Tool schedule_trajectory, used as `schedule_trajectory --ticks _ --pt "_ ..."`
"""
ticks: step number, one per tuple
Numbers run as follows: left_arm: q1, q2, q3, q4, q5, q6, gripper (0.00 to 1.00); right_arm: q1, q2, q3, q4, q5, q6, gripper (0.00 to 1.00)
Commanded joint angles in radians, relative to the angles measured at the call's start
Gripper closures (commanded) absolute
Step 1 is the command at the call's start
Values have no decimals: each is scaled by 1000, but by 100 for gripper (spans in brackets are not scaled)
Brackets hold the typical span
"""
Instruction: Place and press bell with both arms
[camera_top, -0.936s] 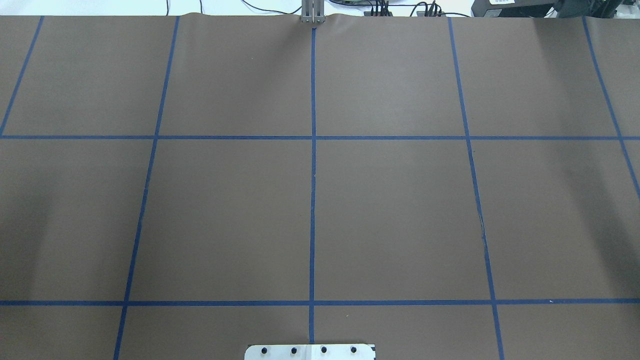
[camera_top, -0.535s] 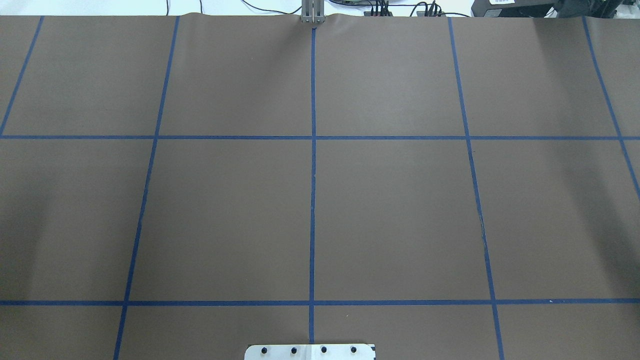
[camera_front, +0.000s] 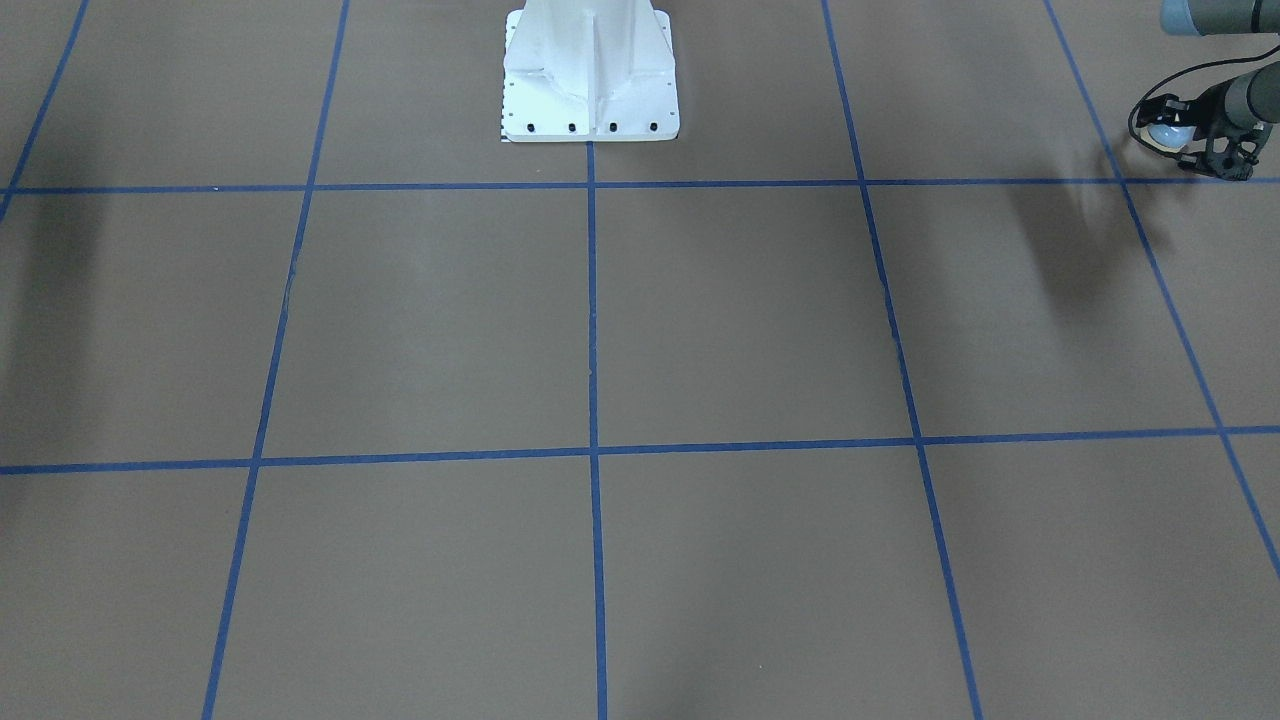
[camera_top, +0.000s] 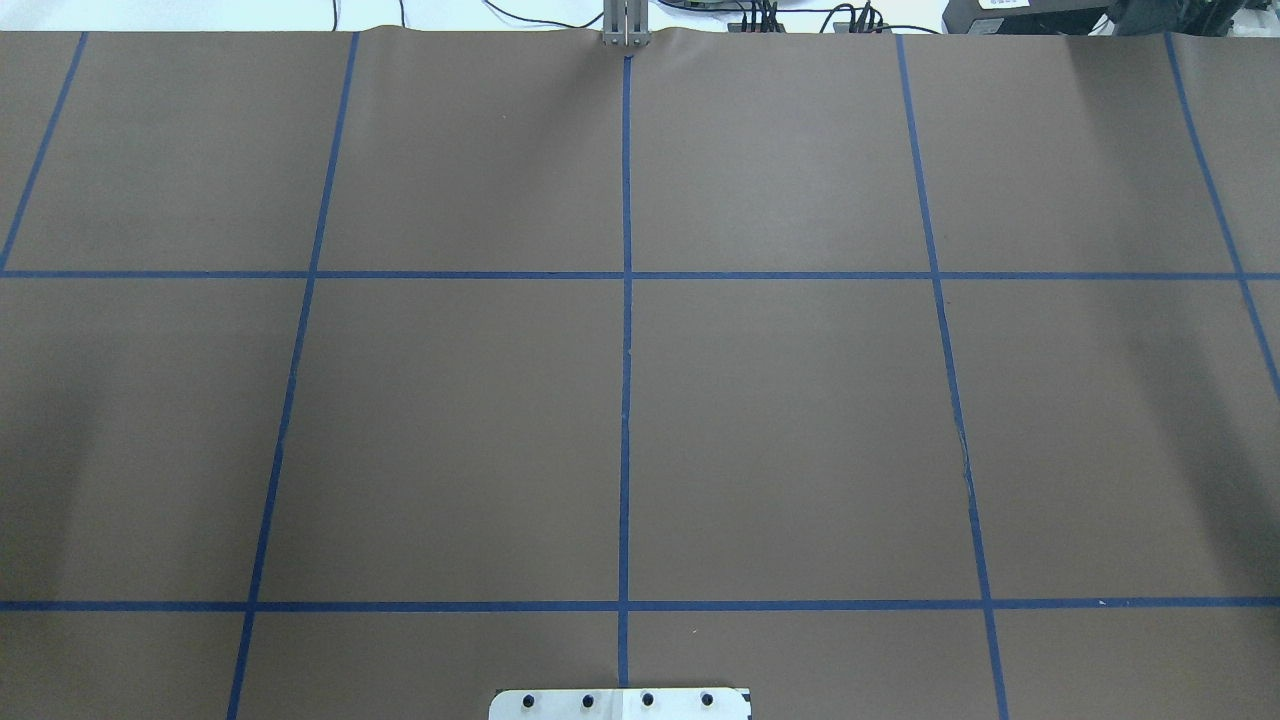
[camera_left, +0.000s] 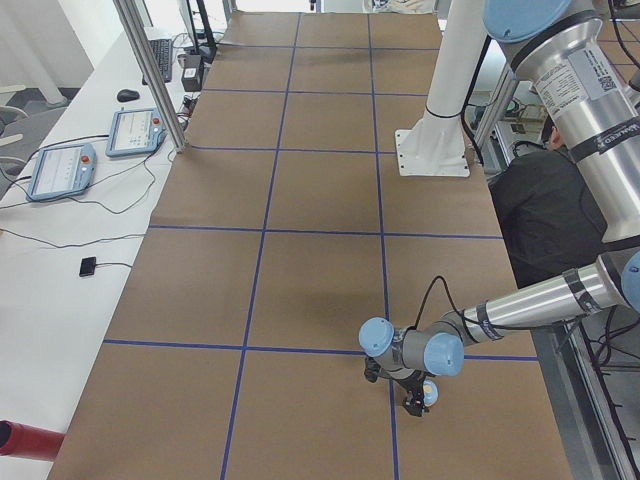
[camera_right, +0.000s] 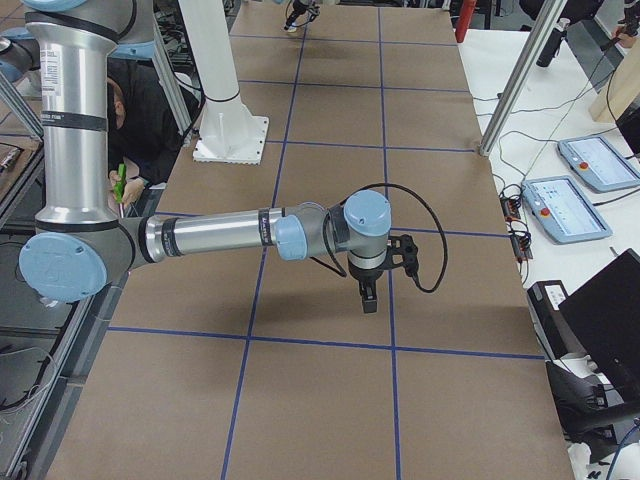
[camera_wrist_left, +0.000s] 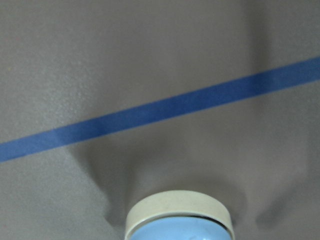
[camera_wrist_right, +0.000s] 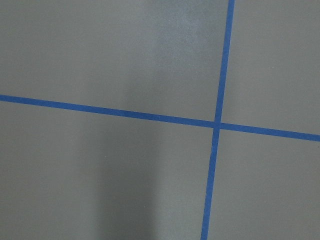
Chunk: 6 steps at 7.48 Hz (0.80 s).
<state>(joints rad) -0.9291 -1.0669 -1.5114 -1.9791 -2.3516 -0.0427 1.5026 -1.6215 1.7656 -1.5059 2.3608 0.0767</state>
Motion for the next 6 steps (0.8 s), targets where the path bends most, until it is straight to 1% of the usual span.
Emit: schedule_trajectory --ticks 1,3,4,5,6 --pt "1 -2 0 -3 0 1 33 1 0 0 0 0 0 0" --pt "3 -1 0 -23 0 1 69 1 -1 0 1 0 0 0" --pt "3 1 0 -59 0 -6 81 1 0 1 1 0 0 0" --pt "3 2 -1 -70 0 -6 86 1 0 3 1 0 0 0" --pt "3 7 -16 -82 -2 -6 88 1 0 3 1 -2 0 0"
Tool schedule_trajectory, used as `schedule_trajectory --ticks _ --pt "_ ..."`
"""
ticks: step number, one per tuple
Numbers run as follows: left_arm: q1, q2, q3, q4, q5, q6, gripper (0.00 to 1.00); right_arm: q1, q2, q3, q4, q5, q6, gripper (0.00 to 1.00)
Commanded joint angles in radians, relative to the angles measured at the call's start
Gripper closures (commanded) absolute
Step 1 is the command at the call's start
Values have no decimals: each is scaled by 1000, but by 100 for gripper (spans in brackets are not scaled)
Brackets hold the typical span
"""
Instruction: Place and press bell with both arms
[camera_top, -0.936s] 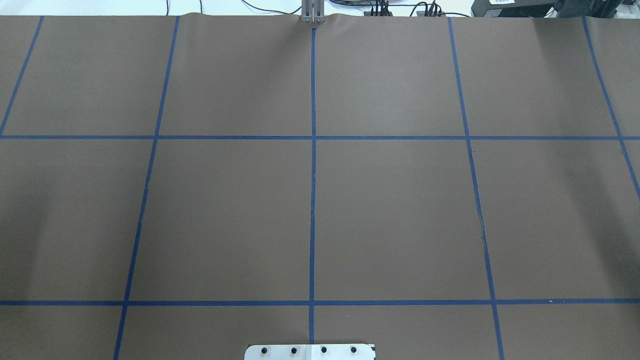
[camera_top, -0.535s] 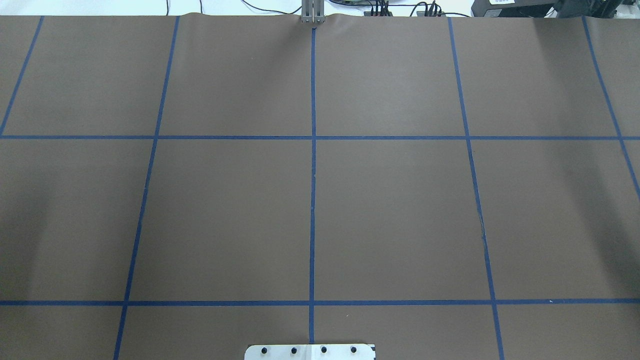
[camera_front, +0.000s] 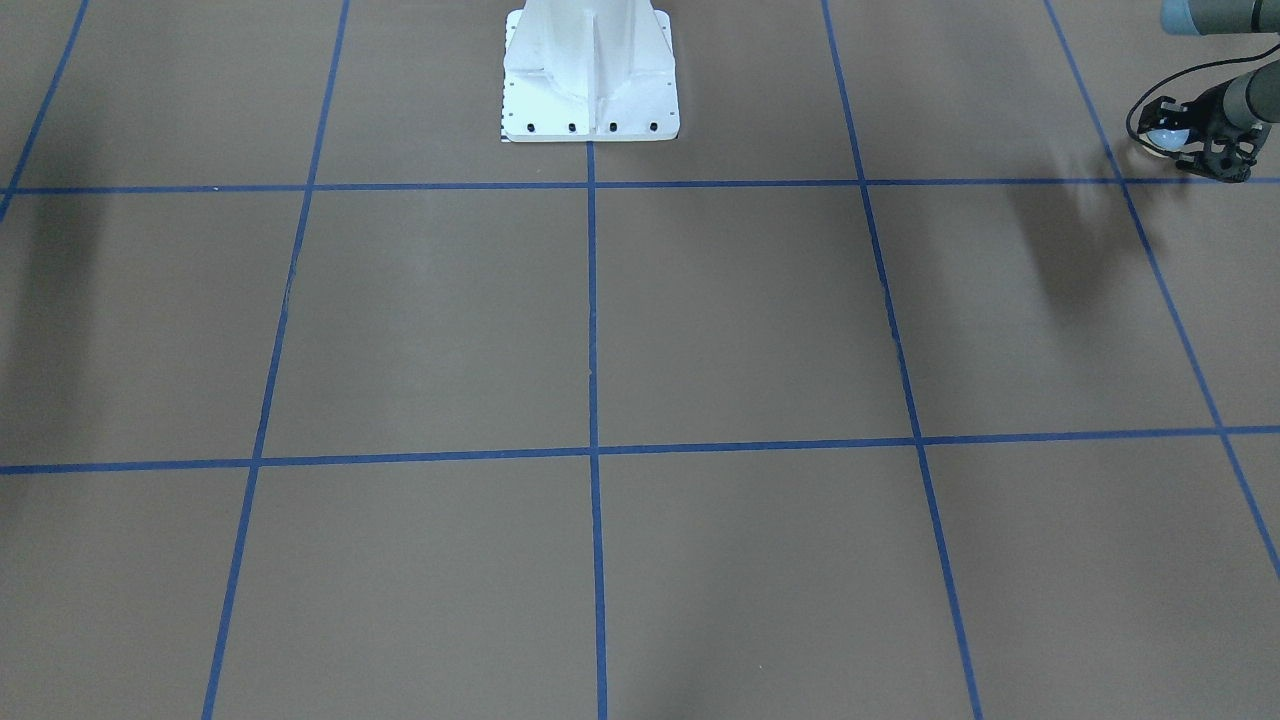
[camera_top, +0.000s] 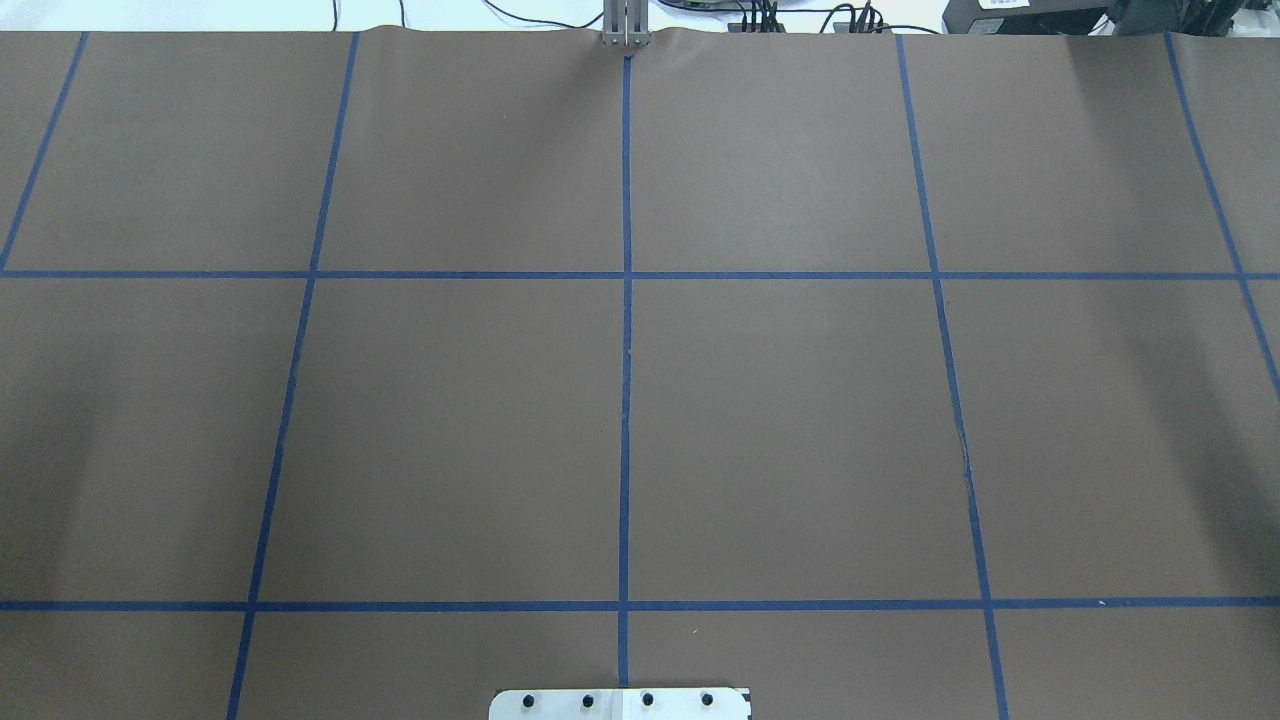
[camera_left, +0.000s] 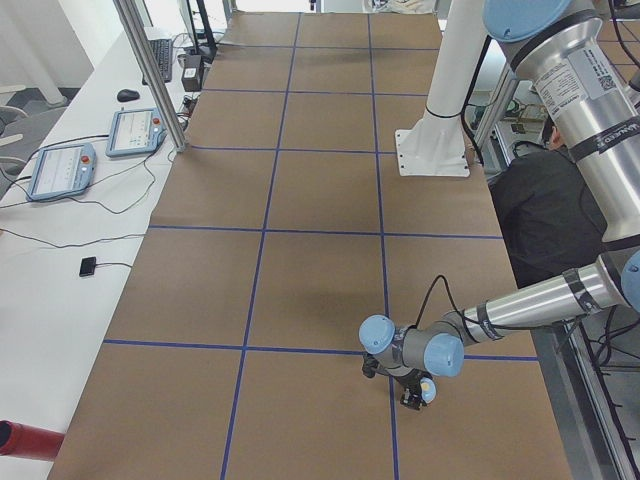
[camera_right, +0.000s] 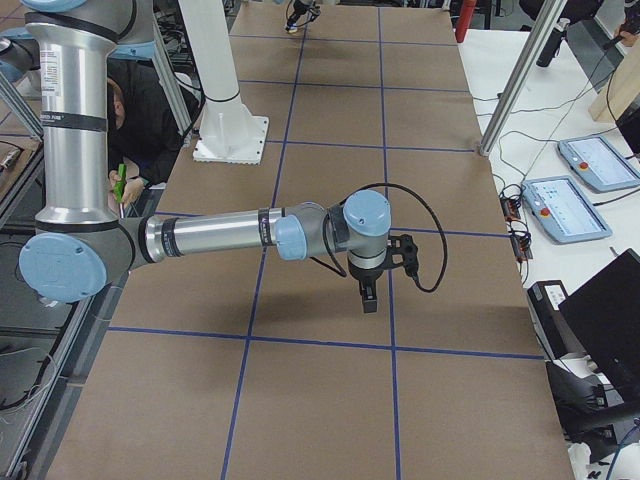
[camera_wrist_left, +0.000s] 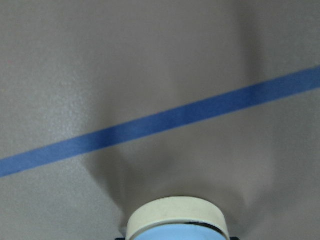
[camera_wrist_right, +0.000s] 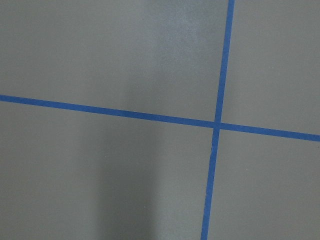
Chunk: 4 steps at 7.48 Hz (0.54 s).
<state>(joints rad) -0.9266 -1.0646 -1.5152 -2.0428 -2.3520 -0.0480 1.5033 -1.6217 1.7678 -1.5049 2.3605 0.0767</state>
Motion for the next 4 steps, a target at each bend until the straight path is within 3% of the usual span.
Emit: schedule_trajectory --ticks 1,4 --pt "-3 11 -54 -17 -3 -3 88 0 0 4 0 -1 0 0" --pt "-14 32 -212 3 -54 -53 86 0 2 5 0 -1 -2 0"
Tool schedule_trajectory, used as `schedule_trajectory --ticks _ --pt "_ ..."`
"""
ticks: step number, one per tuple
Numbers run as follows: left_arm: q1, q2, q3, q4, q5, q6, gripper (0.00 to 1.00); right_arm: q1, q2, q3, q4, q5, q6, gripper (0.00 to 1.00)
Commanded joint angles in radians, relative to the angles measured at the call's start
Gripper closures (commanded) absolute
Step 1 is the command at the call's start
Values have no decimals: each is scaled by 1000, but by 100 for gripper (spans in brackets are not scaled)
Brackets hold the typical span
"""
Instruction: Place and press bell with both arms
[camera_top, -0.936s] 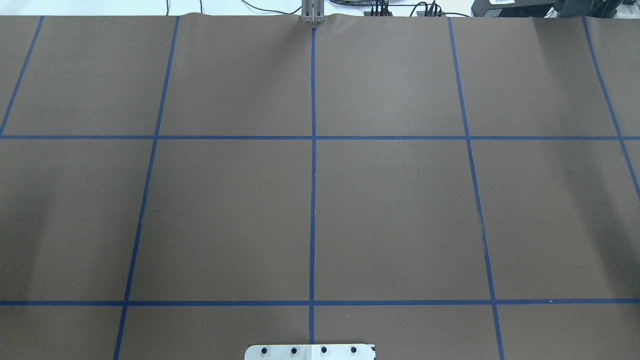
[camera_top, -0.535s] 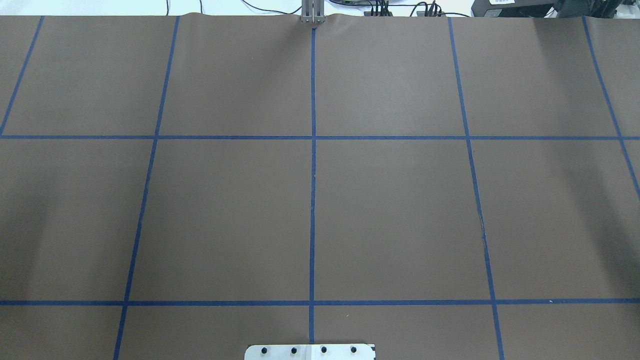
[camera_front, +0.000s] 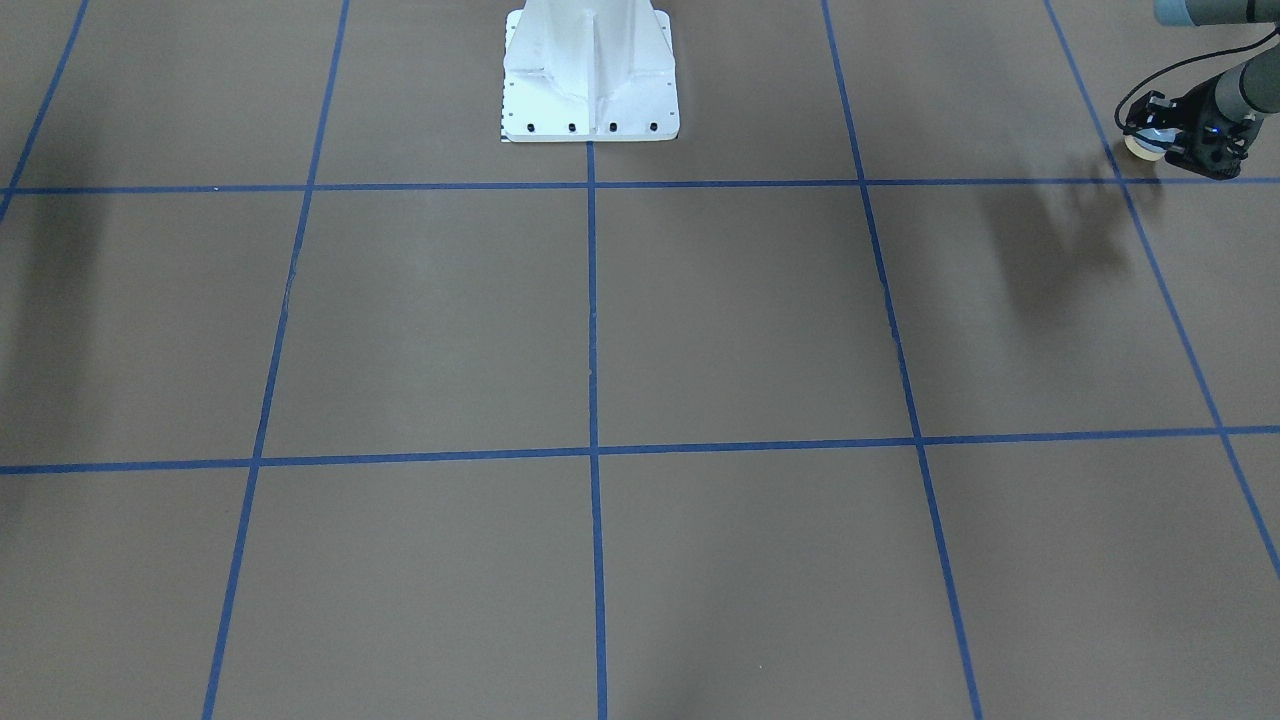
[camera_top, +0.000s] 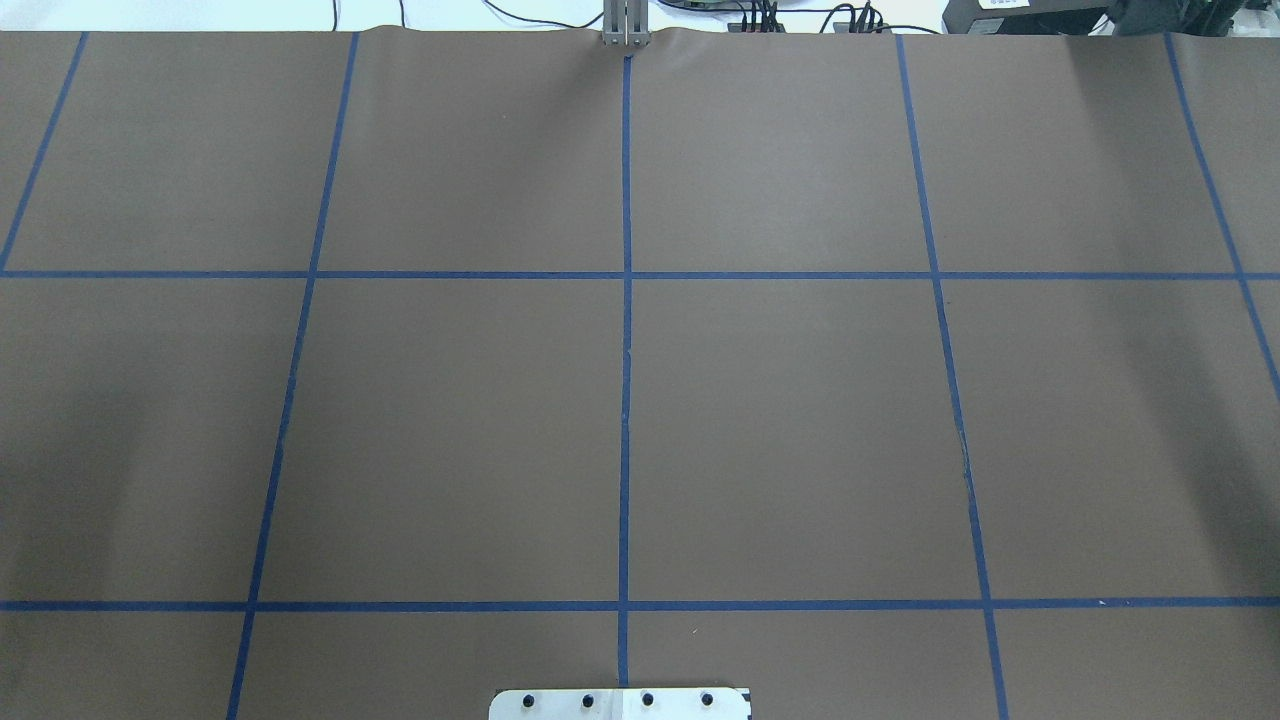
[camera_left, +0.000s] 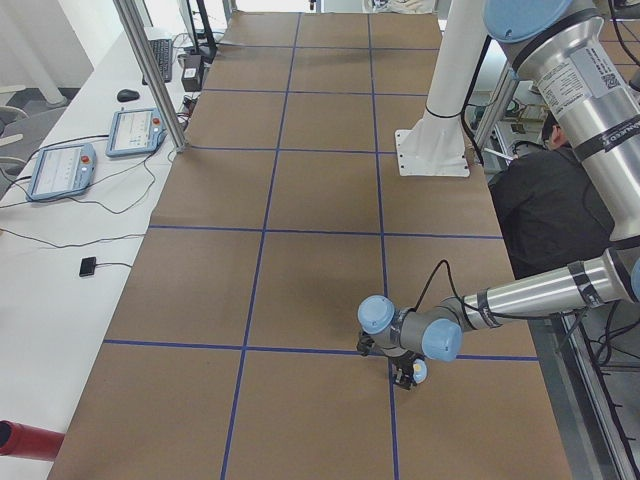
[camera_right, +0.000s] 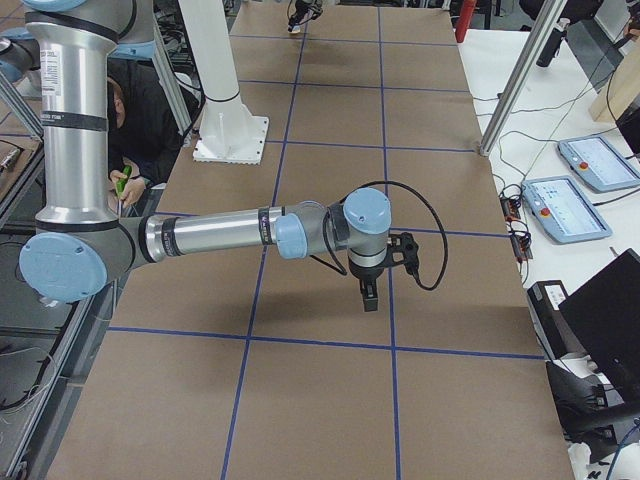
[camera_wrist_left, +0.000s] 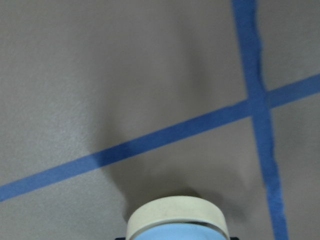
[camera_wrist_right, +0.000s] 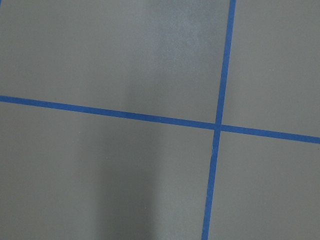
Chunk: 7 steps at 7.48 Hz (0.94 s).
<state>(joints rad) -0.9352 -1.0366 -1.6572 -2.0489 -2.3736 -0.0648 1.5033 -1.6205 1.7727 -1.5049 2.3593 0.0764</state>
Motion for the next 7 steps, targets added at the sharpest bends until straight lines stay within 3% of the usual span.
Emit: schedule_trajectory --ticks 1,3,5,7 --pt "-2 -8 -120 9 -38 -138 87 -2 1 1 0 0 0 0" --pt "1 -86 -185 72 -50 -223 88 -2 1 1 0 0 0 0" --pt "-5 -274 -313 400 -61 -237 88 -2 1 -1 0 1 2 0" --pt "-5 -559 -349 727 -61 -272 88 -2 2 -1 0 3 3 0"
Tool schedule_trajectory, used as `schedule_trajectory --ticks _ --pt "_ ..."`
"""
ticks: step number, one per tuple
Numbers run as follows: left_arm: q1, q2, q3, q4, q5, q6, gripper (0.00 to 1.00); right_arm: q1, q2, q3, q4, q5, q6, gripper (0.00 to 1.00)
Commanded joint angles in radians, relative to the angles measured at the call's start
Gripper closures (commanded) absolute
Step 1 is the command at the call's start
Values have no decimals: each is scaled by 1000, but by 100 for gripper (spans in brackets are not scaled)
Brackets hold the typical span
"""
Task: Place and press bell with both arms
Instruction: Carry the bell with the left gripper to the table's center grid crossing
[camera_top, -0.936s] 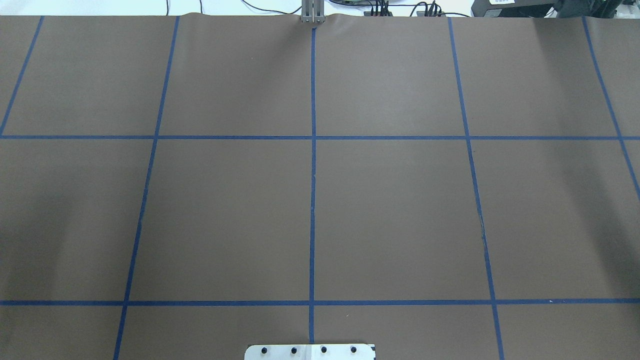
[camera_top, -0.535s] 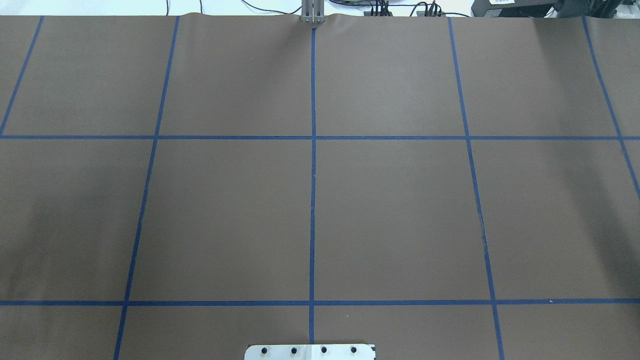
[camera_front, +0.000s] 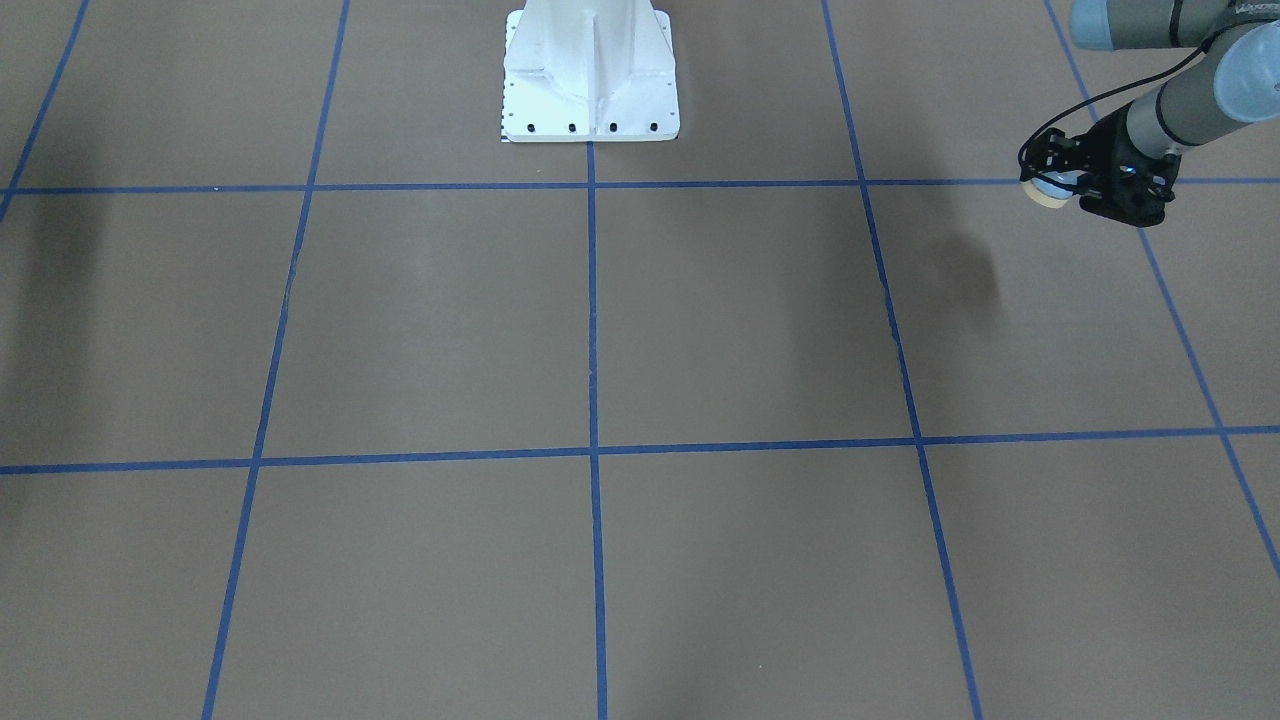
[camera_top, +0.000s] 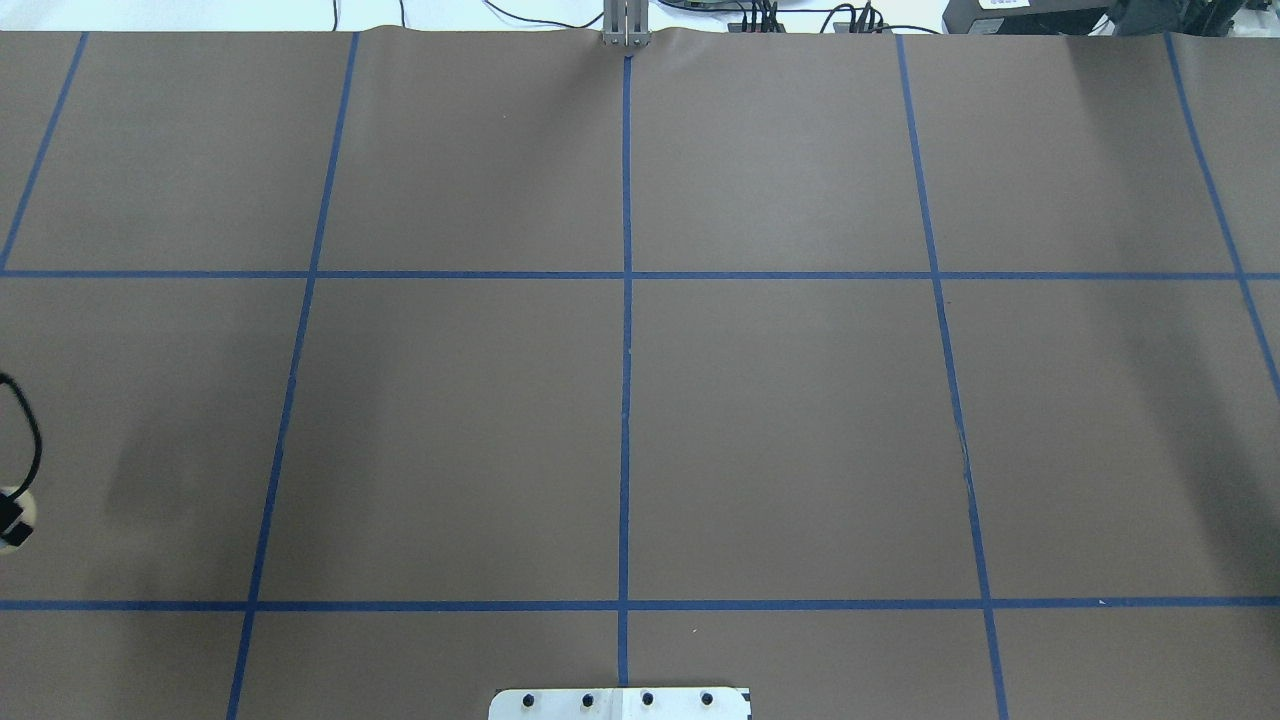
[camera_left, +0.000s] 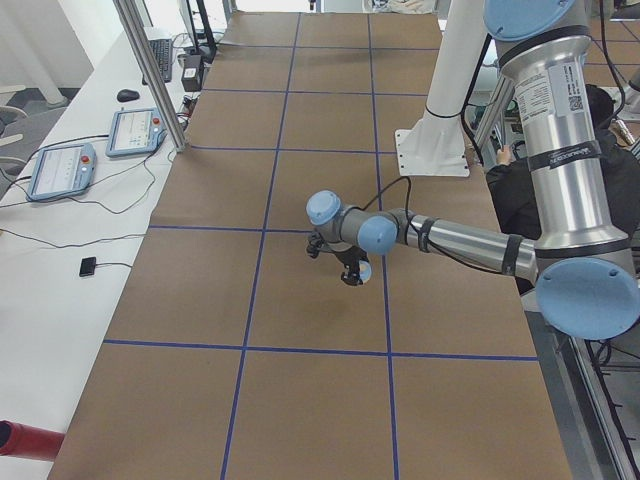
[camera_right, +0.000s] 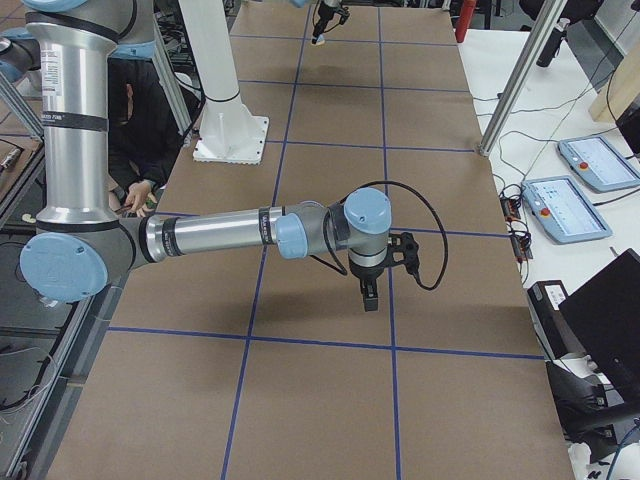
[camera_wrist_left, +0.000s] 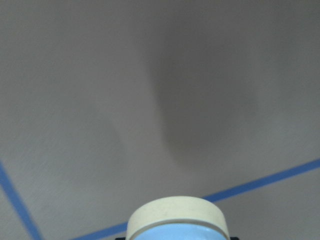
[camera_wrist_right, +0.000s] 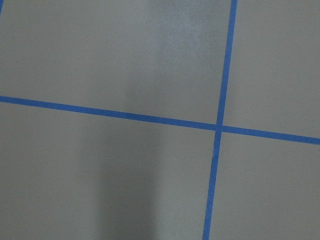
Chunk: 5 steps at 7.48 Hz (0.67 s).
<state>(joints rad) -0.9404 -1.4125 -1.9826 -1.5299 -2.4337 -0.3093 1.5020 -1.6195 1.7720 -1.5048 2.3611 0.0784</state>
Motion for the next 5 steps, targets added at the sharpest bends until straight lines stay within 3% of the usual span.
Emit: schedule_trajectory --ticks 1,2,5 --pt "3 -350 -6 344 -1 -81 88 0 1 1 -2 3 0 0" --pt "9 -508 43 447 -2 -136 88 1 1 1 -2 3 0 0" --pt "141 -948 435 453 8 -394 88 1 4 1 -2 6 1 0"
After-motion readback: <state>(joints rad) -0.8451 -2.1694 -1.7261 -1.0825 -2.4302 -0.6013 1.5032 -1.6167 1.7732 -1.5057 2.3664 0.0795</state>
